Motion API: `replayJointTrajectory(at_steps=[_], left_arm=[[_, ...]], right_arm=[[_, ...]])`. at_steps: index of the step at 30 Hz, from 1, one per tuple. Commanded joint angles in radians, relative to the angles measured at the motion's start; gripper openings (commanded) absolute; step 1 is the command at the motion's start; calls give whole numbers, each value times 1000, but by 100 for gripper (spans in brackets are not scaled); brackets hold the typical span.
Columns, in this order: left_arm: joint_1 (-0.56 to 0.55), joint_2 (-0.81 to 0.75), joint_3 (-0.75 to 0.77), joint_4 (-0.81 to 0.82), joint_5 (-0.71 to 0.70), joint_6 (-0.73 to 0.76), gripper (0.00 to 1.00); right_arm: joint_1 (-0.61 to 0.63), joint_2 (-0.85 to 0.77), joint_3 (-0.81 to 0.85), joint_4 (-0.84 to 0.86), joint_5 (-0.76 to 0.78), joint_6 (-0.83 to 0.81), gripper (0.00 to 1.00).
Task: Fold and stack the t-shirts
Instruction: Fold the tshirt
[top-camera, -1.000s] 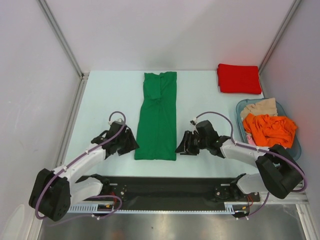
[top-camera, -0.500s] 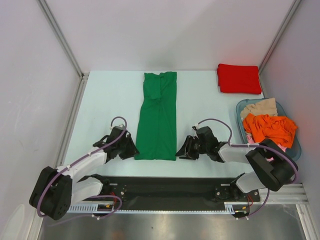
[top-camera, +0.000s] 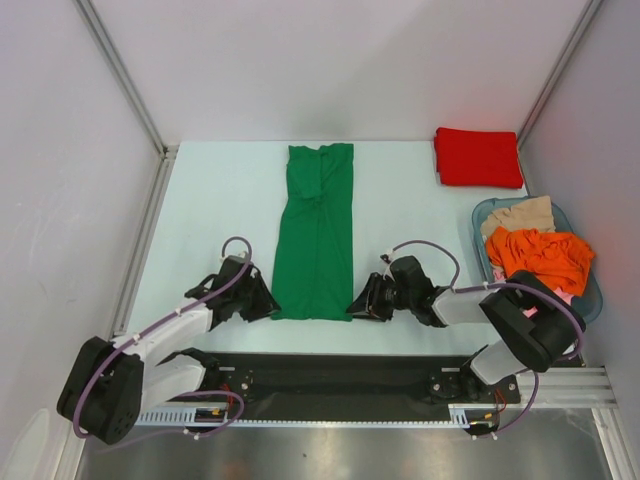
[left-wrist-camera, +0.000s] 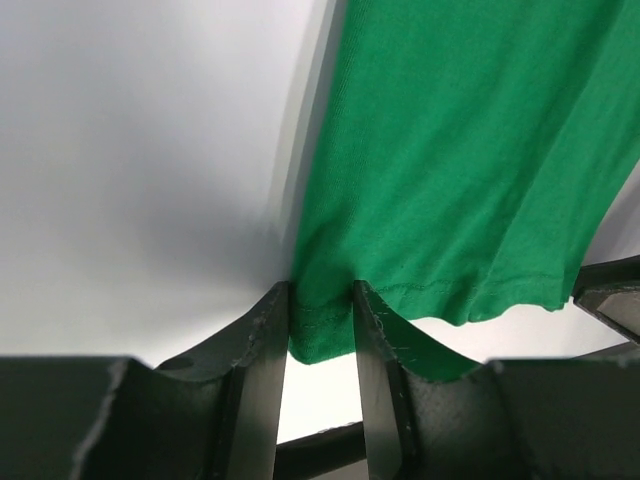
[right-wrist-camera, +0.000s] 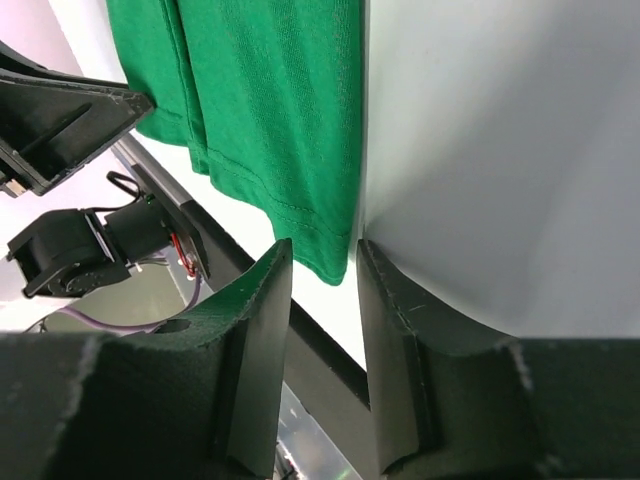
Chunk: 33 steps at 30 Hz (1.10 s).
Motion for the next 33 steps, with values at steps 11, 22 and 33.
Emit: replayJointTrajectory(at_steps=[11,22,33], left_arm=[[-5,-81,-28,-86,9,-7,43],[-5,-107,-65,-31,41,0,0],[-33,-271,-185,-23,144,-88,0]], right_arm=[[10,11,-44,57,7,26,32],[10,55,-54,141,-43,15,0],[13,-178,-134,-88,-14,-72,0]])
